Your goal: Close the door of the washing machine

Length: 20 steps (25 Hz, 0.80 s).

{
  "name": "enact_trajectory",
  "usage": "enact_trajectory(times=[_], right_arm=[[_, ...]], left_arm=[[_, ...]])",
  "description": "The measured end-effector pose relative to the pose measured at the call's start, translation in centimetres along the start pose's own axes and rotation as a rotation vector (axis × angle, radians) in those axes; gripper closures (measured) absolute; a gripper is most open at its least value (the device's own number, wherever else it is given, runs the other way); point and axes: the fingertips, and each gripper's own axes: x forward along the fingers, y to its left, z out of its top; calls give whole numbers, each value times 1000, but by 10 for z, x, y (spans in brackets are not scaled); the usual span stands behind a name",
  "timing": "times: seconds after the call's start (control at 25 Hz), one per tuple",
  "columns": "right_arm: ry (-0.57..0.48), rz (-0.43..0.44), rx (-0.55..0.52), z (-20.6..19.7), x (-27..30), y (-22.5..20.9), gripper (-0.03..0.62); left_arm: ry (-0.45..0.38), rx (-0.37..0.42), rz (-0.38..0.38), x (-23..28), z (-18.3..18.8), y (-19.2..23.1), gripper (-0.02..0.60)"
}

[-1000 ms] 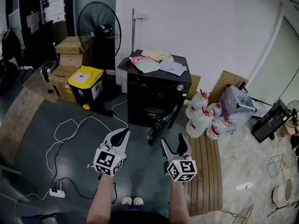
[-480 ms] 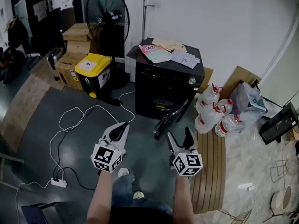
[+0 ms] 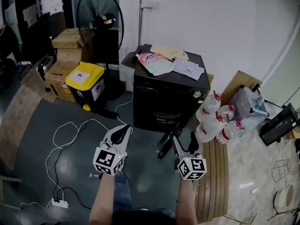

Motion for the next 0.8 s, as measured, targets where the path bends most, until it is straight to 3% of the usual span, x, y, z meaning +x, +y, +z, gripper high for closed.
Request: enact_trajectory(times=[0.24, 0.36, 0.6, 0.8], right_arm=[[82, -77, -30, -13, 100, -15, 210], [89, -120, -21, -15, 148, -25, 212], [69, -246, 19, -26, 207, -44, 212], [97, -349, 56, -40, 206, -62, 212]], left_arm=[[41, -31, -60, 86, -9, 93, 583], [50, -9, -119, 131, -7, 130, 583], [94, 25, -282, 205, -19, 170, 583], [114, -3, -372, 245, -26, 171, 583]])
